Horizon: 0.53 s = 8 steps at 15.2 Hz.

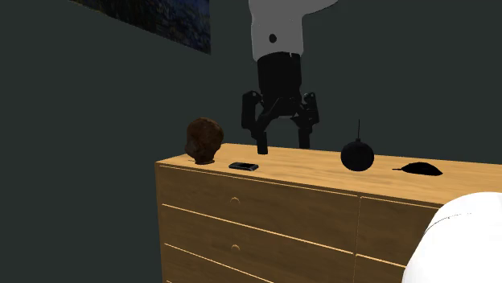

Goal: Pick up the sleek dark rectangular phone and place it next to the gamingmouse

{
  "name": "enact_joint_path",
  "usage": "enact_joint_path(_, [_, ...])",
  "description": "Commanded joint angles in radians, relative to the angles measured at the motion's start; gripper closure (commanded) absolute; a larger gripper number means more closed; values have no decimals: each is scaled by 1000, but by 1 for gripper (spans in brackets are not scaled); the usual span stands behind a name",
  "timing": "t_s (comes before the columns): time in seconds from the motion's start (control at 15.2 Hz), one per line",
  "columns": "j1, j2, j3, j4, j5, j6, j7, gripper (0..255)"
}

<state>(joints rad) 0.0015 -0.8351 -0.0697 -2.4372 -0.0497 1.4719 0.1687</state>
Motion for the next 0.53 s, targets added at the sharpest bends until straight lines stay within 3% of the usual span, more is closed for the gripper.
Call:
enact_joint_path(0.0, [0,0,0,0,0,0,0,0])
enact_joint_path(0.46, [13,172,-142,43,-106,173,-238,0])
